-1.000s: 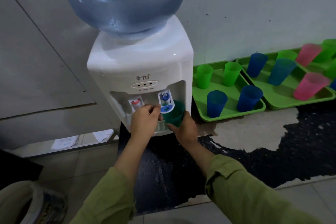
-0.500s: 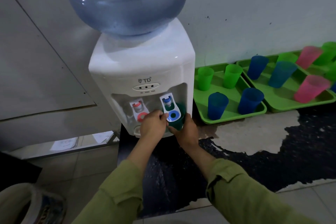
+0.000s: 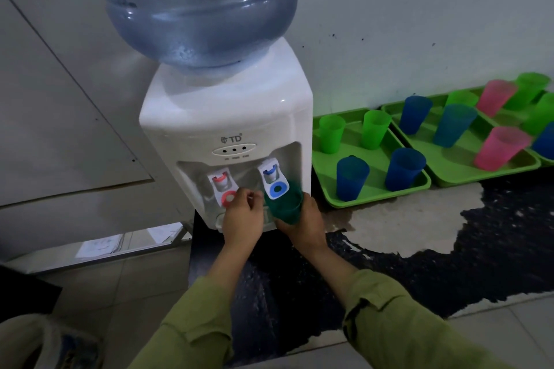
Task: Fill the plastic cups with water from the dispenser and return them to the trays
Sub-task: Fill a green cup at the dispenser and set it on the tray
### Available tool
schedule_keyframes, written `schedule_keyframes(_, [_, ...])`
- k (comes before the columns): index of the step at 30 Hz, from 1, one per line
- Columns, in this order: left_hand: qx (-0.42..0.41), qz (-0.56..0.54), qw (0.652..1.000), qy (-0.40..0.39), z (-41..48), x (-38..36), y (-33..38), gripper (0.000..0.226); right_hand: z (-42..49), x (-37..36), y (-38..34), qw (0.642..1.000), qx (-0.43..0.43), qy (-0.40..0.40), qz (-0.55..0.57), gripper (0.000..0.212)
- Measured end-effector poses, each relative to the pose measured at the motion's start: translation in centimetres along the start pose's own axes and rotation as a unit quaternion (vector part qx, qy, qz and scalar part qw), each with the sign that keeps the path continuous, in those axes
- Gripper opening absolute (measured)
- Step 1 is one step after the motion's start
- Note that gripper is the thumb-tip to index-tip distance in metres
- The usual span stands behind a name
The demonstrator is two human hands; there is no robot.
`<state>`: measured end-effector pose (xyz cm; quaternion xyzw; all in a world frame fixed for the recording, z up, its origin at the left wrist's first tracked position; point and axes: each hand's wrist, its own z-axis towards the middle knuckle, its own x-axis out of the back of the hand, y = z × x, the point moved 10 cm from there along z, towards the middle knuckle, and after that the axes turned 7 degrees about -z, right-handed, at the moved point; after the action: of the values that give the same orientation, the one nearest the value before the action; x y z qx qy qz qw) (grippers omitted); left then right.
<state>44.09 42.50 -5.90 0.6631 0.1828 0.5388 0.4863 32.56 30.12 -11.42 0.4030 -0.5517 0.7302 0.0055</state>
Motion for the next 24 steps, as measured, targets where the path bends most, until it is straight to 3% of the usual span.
schedule_keyframes(14, [0.034,-0.016,0.998,-0.041,-4.1,-3.5,-3.2,0.017,-0.8,1.1,1.4,0.998,0.007,-0.043,-0.038,0.065])
schedule_keyframes(24, [0.029,0.022,0.998,-0.052,-6.7,-9.9,-1.0,0.015,-1.0,8.7,10.1,0.999,-0.031,-0.029,-0.018,0.075])
